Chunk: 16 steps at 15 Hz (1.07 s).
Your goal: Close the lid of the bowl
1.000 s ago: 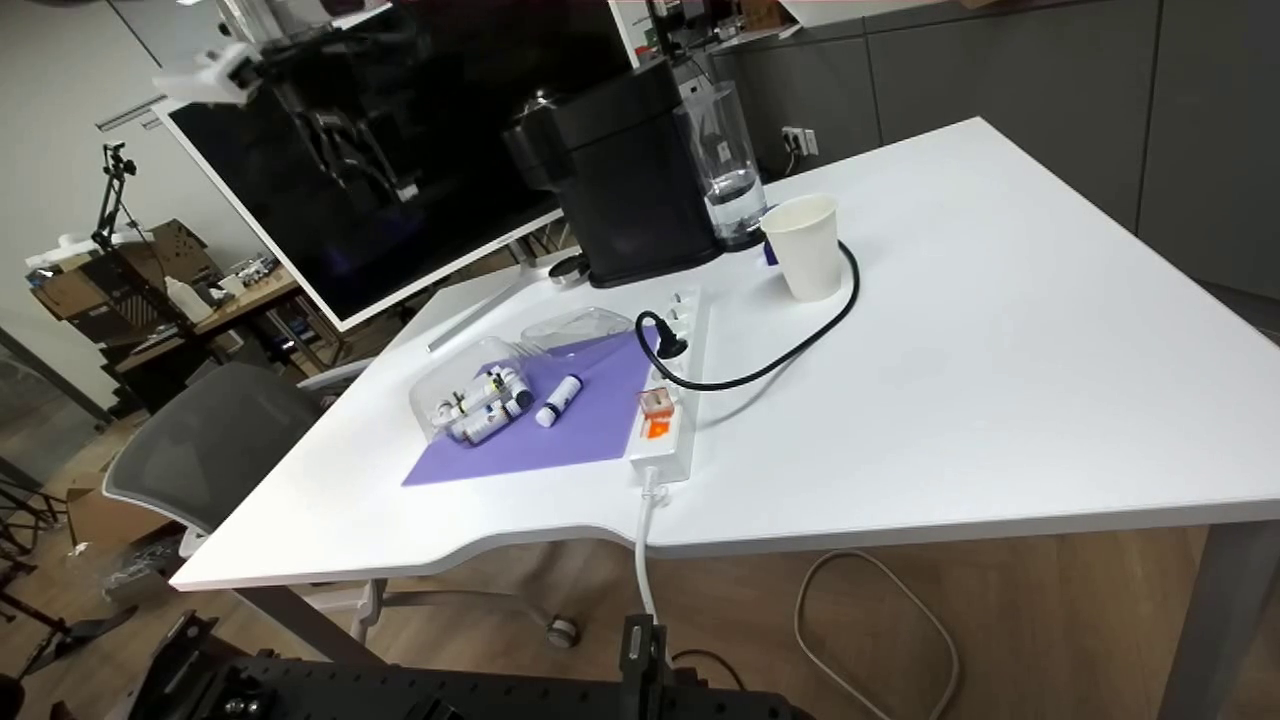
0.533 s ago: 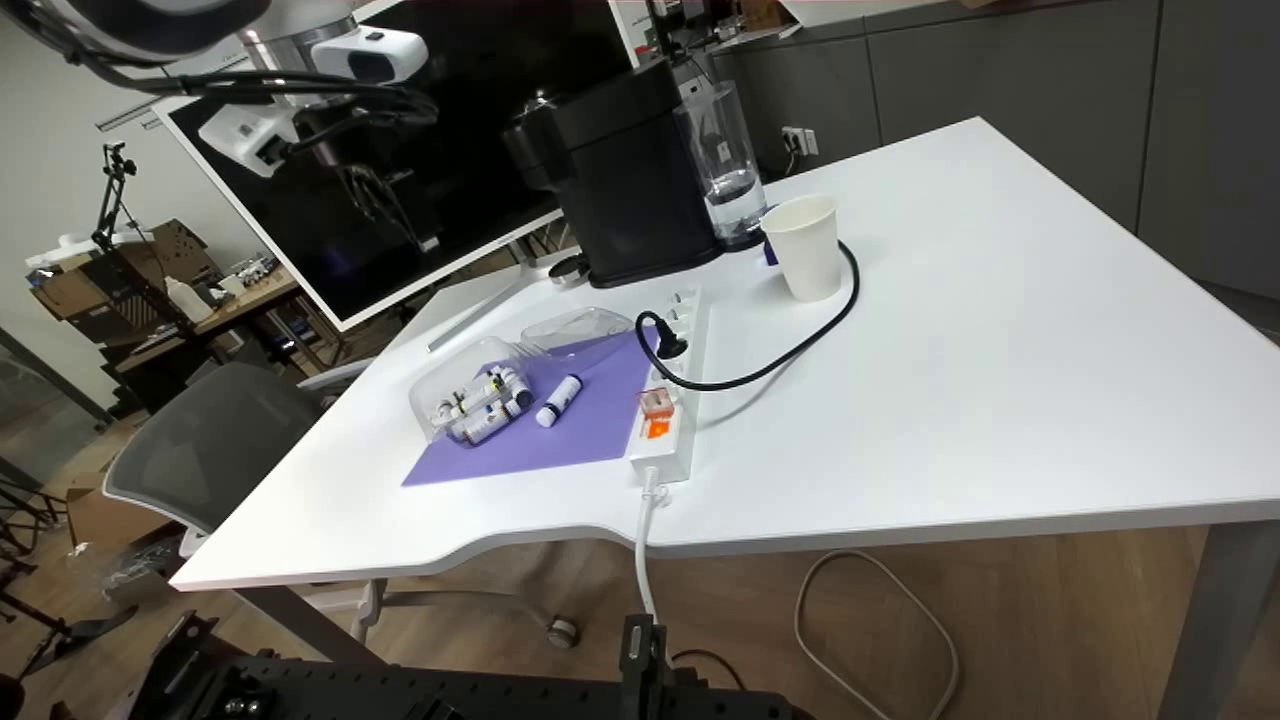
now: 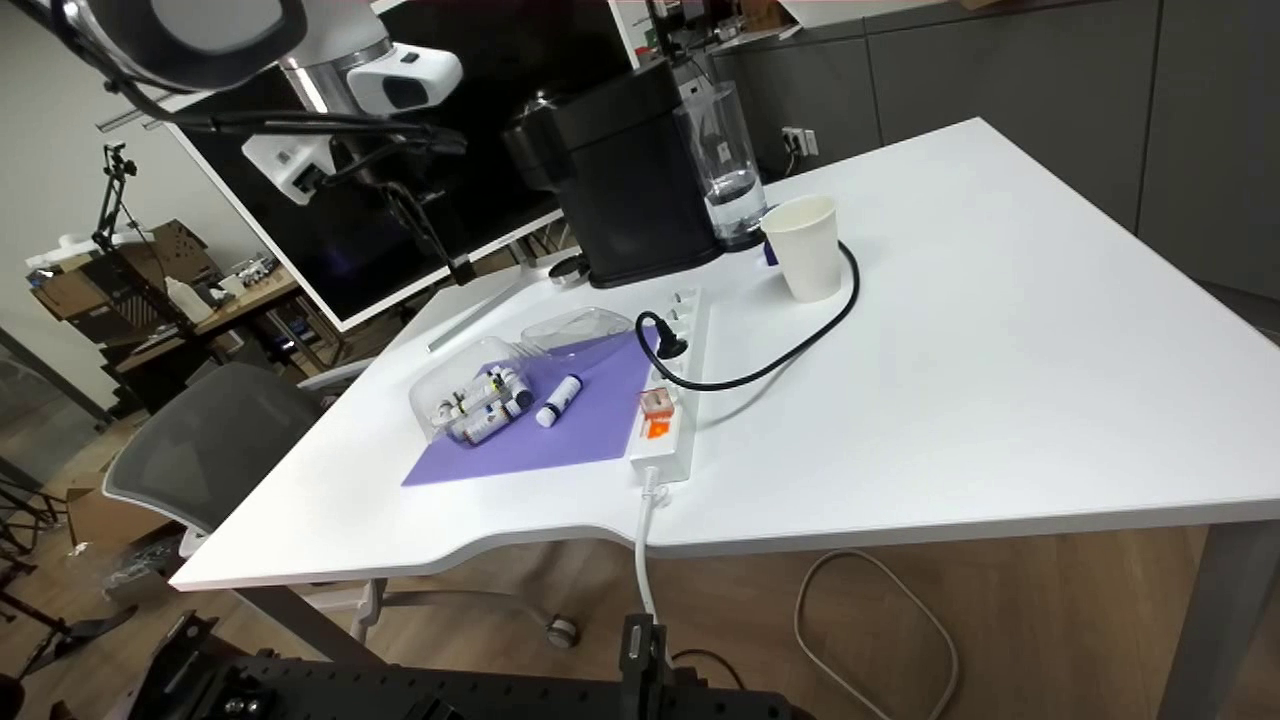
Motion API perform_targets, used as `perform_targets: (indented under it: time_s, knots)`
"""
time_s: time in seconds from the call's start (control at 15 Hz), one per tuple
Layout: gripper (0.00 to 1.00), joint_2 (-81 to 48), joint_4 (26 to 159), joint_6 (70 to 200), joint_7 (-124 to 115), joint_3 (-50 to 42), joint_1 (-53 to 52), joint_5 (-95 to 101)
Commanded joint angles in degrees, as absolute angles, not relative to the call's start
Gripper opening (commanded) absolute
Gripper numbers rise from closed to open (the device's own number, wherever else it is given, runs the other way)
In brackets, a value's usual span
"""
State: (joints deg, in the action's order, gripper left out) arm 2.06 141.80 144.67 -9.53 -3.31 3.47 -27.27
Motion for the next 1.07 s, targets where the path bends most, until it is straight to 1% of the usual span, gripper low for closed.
perform_targets:
  time_s: [0.0,0.53,1.0]
  knots:
    - [1.0,-2.4,141.9,146.2,-6.4,-5.4,5.1,-34.1]
    - [1.0,-15.4,137.9,151.5,8.0,-5.1,9.8,-51.8]
    - [1.0,-23.9,131.6,159.3,15.4,-3.7,10.1,-58.7]
